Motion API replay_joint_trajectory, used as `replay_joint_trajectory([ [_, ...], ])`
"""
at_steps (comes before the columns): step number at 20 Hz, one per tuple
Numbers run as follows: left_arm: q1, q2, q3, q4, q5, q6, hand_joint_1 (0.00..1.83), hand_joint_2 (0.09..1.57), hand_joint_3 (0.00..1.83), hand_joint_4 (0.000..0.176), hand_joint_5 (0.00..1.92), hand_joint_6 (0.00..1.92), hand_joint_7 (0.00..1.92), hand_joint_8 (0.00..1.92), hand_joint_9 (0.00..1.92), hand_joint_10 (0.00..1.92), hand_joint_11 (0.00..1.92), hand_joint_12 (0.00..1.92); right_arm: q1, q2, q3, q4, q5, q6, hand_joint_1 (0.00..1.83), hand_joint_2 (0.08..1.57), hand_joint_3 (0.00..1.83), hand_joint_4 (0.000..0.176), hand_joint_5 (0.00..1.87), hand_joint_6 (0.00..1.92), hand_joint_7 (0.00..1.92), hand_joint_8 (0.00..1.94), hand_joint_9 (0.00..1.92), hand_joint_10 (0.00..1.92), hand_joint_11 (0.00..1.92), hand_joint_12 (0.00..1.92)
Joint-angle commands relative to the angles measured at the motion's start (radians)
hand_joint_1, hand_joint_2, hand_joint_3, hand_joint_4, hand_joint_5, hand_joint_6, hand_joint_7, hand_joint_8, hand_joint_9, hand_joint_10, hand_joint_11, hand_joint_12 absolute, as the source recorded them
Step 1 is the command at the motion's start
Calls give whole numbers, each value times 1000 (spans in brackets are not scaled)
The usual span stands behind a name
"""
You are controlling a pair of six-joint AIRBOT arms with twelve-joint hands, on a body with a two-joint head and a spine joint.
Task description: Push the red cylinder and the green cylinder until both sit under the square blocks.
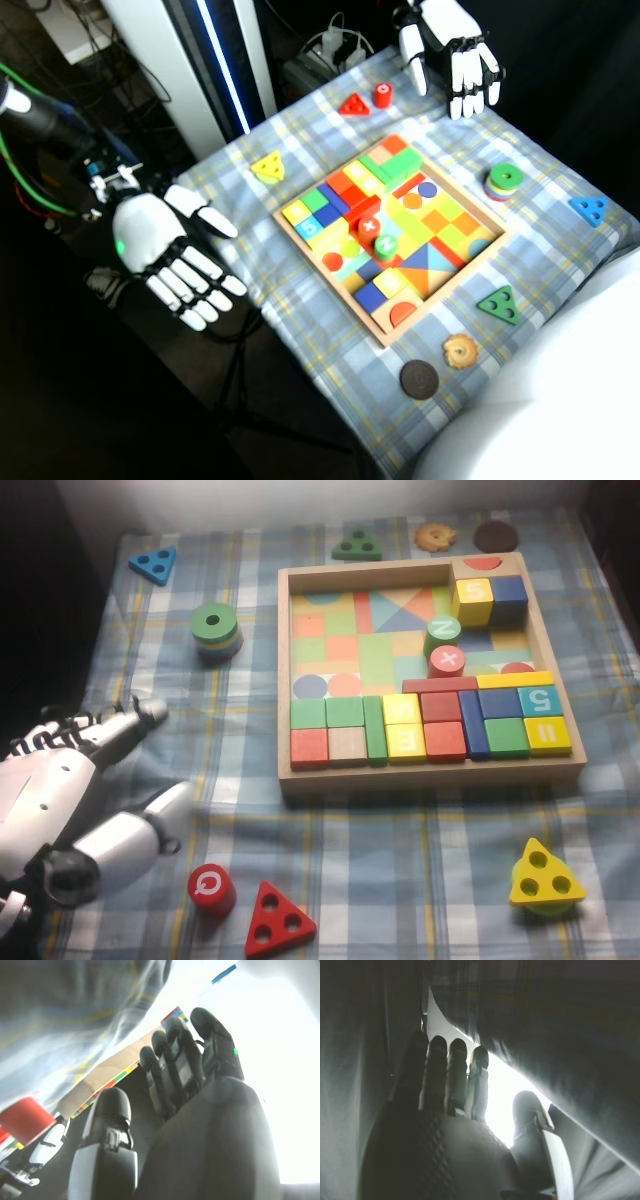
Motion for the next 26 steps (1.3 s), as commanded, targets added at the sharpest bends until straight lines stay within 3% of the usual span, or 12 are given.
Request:
replay_joint_trajectory([
  [1,-6,-3,2,48,-107,-2,0,1267,2,65,166,1,396,2,391,0,270,88,9,-2,2,-42,86,9,313,1356,13,10,746,9,627,8,557,16,289,549],
  [4,-6,-3,1,48,-108,-2,0,1266,1,60,169,3,404,4,397,4,286,69,9,-2,2,-42,86,10,305,1351,5,24,749,5,629,4,553,7,278,533],
  [9,-7,-2,1,48,-108,-2,0,1274,3,62,165,0,398,0,391,0,288,58,11,0,5,-57,86,10,307,1361,0,17,755,0,640,1,557,1,302,492],
  [12,-7,-1,2,48,-104,-2,0,1272,1,61,171,3,395,1,390,3,291,54,20,17,10,-79,83,10,265,1350,0,57,760,1,633,0,551,1,304,481],
  [13,-7,-1,2,48,-103,-2,0,1271,0,63,167,1,393,1,388,2,289,52,25,25,12,-89,79,10,248,1343,0,54,751,0,619,0,537,0,294,469],
  [14,-7,-1,2,48,-103,-2,0,1275,2,63,173,3,400,3,393,4,293,52,31,35,14,-103,73,10,267,1347,0,19,748,0,612,0,546,3,318,468],
  [15,-7,-1,2,48,-103,-2,12,1276,1,60,188,6,418,7,411,8,310,53,36,44,16,-114,69,10,286,1338,0,9,753,1,616,1,551,4,331,464],
  [16,-7,0,1,49,-102,-2,3,1279,2,60,185,3,419,5,411,5,307,48,46,57,22,-139,57,10,286,1328,0,17,750,0,613,0,552,3,337,462],
  [17,-7,0,1,49,-101,-2,0,1280,2,51,187,3,421,5,415,6,312,49,58,71,30,-166,42,10,293,1351,4,0,733,0,608,0,555,4,346,465],
  [19,-7,3,1,49,-95,-2,20,1283,2,56,192,3,409,0,413,3,317,50,90,96,50,-224,5,11,232,1325,0,42,711,0,589,0,532,0,307,438],
  [23,-7,3,1,51,-93,-2,0,1293,4,44,176,2,395,7,401,7,305,40,158,111,117,-335,-75,71,316,1335,0,13,739,0,620,0,592,2,412,419],
  [26,-7,3,1,51,-96,-2,0,1288,1,48,176,3,401,8,401,5,314,40,206,111,148,-398,-119,91,311,1341,1,29,749,2,615,0,567,0,356,387],
])
